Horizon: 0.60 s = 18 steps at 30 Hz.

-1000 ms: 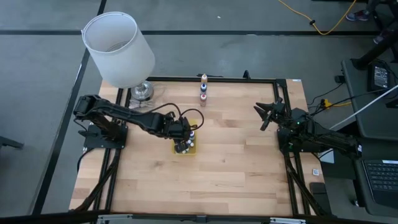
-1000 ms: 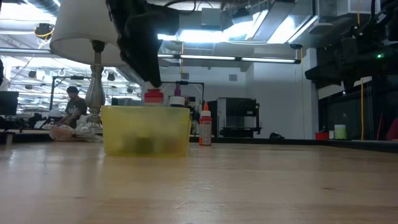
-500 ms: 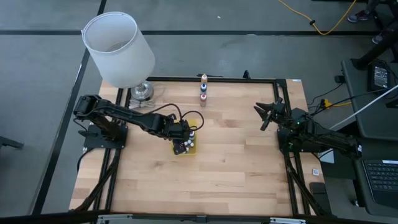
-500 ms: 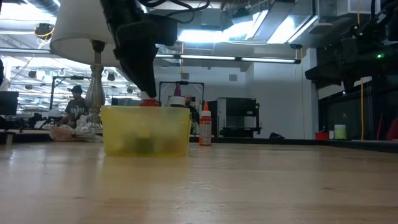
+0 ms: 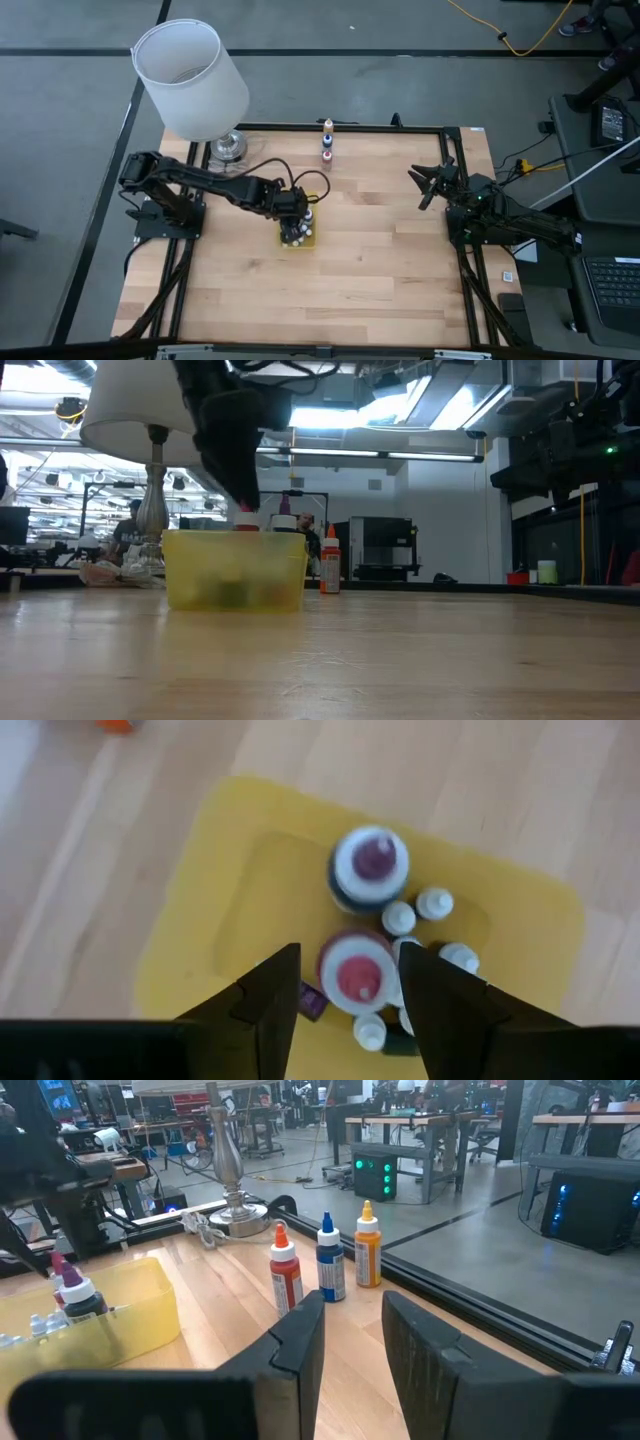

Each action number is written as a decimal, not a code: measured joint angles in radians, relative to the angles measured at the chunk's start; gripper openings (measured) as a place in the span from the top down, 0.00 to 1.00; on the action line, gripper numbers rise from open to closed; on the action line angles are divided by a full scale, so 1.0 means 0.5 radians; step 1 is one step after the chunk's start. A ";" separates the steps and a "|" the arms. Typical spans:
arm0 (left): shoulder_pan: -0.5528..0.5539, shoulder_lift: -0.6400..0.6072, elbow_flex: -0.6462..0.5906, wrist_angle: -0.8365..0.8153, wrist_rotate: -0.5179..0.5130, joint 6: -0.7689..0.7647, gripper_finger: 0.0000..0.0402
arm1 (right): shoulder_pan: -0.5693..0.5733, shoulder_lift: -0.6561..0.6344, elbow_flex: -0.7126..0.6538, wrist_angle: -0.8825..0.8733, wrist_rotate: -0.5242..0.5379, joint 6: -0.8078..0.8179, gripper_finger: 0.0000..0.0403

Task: Pick & Place food coloring
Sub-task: Put the large pink bottle into the yellow bin, then put the large orange bottle into the yellow bin

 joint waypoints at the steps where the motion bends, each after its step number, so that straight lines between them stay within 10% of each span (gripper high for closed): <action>1: 0.011 0.000 0.027 -0.015 -0.002 0.018 0.59 | -0.001 -0.001 0.001 0.000 0.000 0.001 0.74; 18: 0.371 0.144 0.782 -0.221 -0.126 0.245 0.38 | 0.000 0.000 0.001 0.000 0.000 0.000 0.74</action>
